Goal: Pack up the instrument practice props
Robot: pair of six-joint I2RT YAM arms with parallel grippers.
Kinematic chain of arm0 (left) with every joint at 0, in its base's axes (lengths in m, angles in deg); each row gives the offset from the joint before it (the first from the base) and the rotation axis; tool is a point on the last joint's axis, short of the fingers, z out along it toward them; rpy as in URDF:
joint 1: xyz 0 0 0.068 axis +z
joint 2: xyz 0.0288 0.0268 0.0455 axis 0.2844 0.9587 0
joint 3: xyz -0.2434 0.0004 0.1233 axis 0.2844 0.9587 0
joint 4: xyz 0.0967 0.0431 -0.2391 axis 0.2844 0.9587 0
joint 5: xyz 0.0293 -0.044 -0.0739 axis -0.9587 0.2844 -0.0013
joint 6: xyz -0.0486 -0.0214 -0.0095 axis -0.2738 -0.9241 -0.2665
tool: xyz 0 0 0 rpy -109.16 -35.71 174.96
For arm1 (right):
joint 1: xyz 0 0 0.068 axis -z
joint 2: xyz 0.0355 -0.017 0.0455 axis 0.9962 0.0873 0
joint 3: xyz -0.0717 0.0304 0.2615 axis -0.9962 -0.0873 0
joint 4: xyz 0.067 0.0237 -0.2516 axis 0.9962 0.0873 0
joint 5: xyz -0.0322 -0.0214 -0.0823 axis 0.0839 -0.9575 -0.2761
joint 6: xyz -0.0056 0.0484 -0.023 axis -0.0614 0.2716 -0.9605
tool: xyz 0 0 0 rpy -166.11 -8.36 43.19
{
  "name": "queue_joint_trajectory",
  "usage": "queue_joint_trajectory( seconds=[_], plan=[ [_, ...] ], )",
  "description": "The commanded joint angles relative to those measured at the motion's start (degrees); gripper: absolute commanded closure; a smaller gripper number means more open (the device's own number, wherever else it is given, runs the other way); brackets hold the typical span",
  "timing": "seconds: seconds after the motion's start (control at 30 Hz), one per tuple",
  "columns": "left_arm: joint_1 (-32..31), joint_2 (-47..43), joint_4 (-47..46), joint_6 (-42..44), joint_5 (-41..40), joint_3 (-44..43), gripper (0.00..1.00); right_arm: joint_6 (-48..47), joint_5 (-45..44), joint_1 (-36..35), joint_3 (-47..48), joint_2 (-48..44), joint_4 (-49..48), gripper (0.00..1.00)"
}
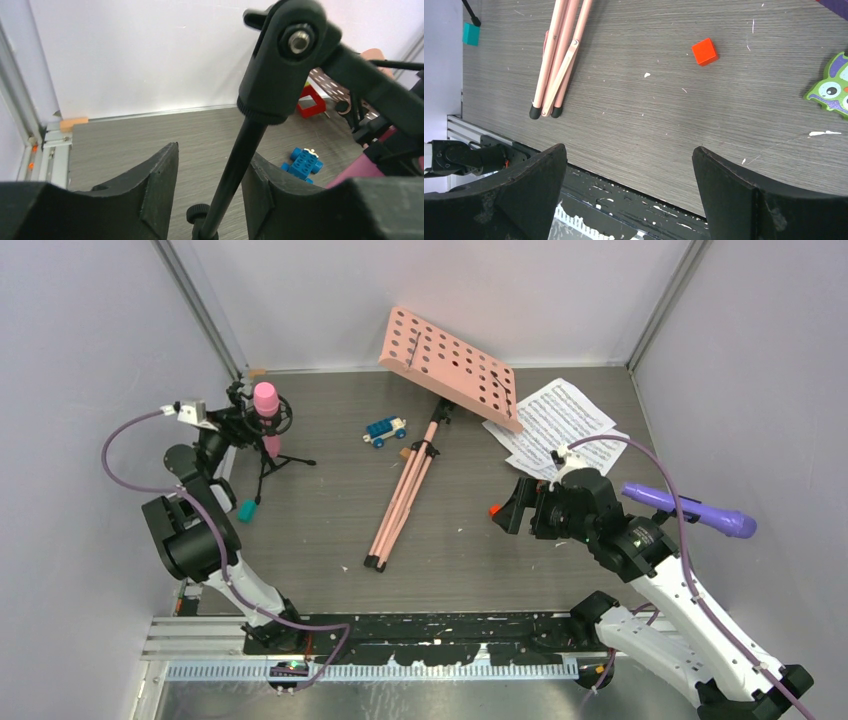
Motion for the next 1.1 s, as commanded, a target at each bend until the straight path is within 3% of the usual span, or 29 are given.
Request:
queue_joint_trajectory(
  seconds=[0.0, 0.17, 0.37, 0.73, 0.97, 1.07],
  plan=[
    [-0.01, 1.22, -7.34, -1.57, 5.04, -3.69, 0.54, -0.33, 0.79, 0.08, 2.12, -0.21, -0.55, 0.0],
    [-1.22, 1.4, -7.34, -2.06, 7.36, -4.59, 0.71, -0.38, 0.76, 0.08, 1.92, -0.12, -0.66, 0.0],
    [-3.38, -0.42, -7.35, -2.71, 9.95, -3.82, 1.0, -0.12, 0.79, 0.13, 1.82, -0.9, -0.55, 0.0],
    [-14.79, -14.8, -4.28, 0.49, 3.68, 5.75, 1.0, 1.23, 1.32, 0.08, 1.06, -2.38, -0.92, 0.0],
    [-22.9, -32.77, 22.11, 16.04, -3.43, 10.83, 1.0, 1.83, 1.19, 0.08, 0.48, -3.2, -0.85, 0.0],
    [-24.59, -37.83, 27.8, 19.41, -7.21, 12.71, 1.0, 1.97, 1.63, 0.09, 0.36, -2.84, -1.24, 0.0]
  ],
)
